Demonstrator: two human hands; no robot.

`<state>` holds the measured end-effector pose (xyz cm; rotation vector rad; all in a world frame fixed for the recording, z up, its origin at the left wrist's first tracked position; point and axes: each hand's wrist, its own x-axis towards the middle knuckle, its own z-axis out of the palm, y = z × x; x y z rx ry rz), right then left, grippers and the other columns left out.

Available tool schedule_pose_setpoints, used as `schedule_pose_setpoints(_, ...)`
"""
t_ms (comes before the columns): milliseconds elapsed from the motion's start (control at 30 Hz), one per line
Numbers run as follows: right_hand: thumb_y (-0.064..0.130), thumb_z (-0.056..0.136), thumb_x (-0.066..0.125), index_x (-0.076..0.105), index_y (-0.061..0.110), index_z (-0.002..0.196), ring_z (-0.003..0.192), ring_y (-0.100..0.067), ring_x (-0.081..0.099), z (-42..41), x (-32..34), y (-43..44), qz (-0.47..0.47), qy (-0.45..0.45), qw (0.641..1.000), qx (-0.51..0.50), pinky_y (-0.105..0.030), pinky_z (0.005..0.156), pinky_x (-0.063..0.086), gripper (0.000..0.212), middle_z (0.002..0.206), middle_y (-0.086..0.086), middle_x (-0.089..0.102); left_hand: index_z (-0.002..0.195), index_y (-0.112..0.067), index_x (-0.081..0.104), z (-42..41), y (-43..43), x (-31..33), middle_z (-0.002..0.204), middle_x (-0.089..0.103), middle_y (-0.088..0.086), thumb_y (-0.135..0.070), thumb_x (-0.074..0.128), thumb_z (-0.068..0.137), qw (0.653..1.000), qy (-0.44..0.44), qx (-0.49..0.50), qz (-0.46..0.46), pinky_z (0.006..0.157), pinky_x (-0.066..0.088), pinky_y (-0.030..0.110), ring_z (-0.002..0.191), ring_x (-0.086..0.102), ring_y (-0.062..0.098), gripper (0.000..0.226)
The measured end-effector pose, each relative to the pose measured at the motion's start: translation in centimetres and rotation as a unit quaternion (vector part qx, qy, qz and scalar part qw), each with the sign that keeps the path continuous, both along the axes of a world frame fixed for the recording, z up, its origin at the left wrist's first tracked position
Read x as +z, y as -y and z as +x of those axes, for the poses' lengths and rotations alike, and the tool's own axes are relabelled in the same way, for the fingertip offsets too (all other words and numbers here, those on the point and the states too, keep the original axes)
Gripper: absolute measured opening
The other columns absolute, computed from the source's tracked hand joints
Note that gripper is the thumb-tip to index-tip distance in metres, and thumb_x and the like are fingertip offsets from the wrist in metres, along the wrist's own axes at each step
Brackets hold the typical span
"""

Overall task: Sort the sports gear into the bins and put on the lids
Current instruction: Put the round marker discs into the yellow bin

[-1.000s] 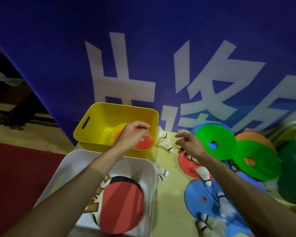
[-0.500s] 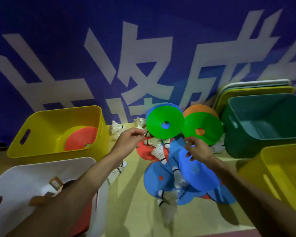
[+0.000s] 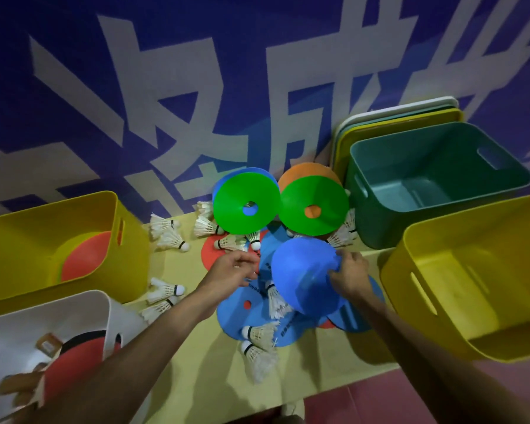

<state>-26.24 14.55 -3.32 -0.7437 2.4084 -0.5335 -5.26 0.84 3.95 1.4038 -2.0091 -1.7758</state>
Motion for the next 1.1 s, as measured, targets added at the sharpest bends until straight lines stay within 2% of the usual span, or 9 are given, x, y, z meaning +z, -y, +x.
schedule_pose_setpoints(200,0.004,0.089,0.050,0.032,0.000,0.136,0.117,-0.038,0.046,-0.4,-1.6,-1.2,0.026,0.047,0.996,-0.070,-0.041,0.097,0.038,0.050,0.128,-0.023,0.044,0.103,-0.020,0.065,-0.3,-0.1,-0.4,0.102,0.070,0.002,-0.015,0.056,0.093,0.999,0.030,-0.017,-0.003,0.073,0.048,0.024,0.092,0.068,0.014,0.014)
schedule_pose_setpoints(300,0.005,0.093,0.048,0.038,0.014,0.100,0.080,-0.025,0.046,-0.6,-1.7,-1.5,0.011,0.065,0.992,-0.108,-0.040,0.079,0.043,0.016,0.090,-0.010,0.045,0.103,-0.020,0.066,-0.4,-0.4,-0.8,0.102,0.071,0.001,-0.014,0.058,0.092,0.999,0.038,-0.021,0.001,0.075,0.051,0.025,0.088,0.069,0.013,0.014)
schedule_pose_setpoints(333,0.004,0.093,0.047,0.035,0.017,0.094,0.076,-0.022,0.044,-0.6,-1.7,-1.5,0.001,0.074,0.991,-0.111,-0.040,0.076,0.044,0.018,0.085,-0.007,0.044,0.102,-0.020,0.066,-0.3,-0.3,-0.9,0.101,0.071,0.001,-0.015,0.059,0.092,0.999,0.040,-0.020,0.001,0.075,0.052,0.025,0.088,0.069,0.013,0.014)
schedule_pose_setpoints(533,0.009,0.091,0.051,0.061,0.006,0.102,0.084,-0.027,0.055,-1.4,-0.9,-1.0,-0.064,0.048,0.993,-0.087,-0.029,0.070,0.041,0.015,0.102,-0.016,0.066,0.101,-0.014,0.067,-0.3,1.2,-0.3,0.096,0.071,0.005,-0.011,0.055,0.093,1.000,0.029,0.007,-0.007,0.078,0.053,0.030,0.091,0.069,0.019,0.015)
schedule_pose_setpoints(633,0.009,0.093,0.047,0.059,0.005,0.105,0.089,-0.032,0.057,-1.6,0.0,-0.2,-0.065,0.027,0.996,-0.055,-0.032,0.073,0.041,0.017,0.104,-0.020,0.066,0.100,-0.011,0.067,-0.5,2.4,-0.3,0.094,0.071,0.007,-0.008,0.054,0.092,0.999,0.024,0.031,-0.004,0.081,0.054,0.034,0.087,0.068,0.021,0.015)
schedule_pose_setpoints(800,0.003,0.093,0.044,0.053,0.001,0.110,0.098,-0.036,0.057,-2.3,1.8,1.2,-0.089,-0.003,0.995,-0.046,-0.033,0.074,0.036,0.019,0.101,-0.019,0.062,0.099,-0.007,0.067,-1.0,5.4,-0.8,0.087,0.070,0.010,-0.007,0.054,0.092,0.991,0.012,0.133,-0.008,0.064,0.047,0.021,0.079,0.066,0.021,0.015)
schedule_pose_setpoints(900,0.003,0.093,0.047,0.055,0.003,0.106,0.082,-0.027,0.054,-2.7,2.4,2.3,-0.184,0.065,0.970,-0.143,-0.028,0.067,0.036,0.015,0.089,-0.010,0.059,0.099,-0.003,0.066,-1.6,6.9,-1.8,0.083,0.068,0.012,-0.012,0.058,0.092,0.984,0.007,0.178,0.019,0.063,0.048,0.023,0.075,0.065,0.021,0.014)
schedule_pose_setpoints(1000,0.002,0.094,0.049,0.055,0.007,0.102,0.068,-0.024,0.057,-3.2,2.1,3.5,-0.253,0.176,0.929,-0.206,-0.024,0.049,0.041,0.011,0.081,-0.008,0.061,0.095,-0.005,0.066,-2.4,7.8,-2.8,0.090,0.069,0.012,-0.014,0.059,0.091,0.980,0.006,0.195,0.041,0.068,0.052,0.028,0.082,0.067,0.023,0.012)
schedule_pose_setpoints(1100,-0.002,0.095,0.047,0.057,0.005,0.105,0.068,-0.023,0.059,-3.3,1.5,4.4,-0.271,0.249,0.901,-0.230,-0.031,0.054,0.051,0.016,0.089,-0.014,0.063,0.084,-0.011,0.063,-3.2,8.7,-3.7,0.088,0.068,0.008,-0.010,0.059,0.090,0.977,0.012,0.205,0.057,0.078,0.052,0.038,0.082,0.068,0.024,0.008)
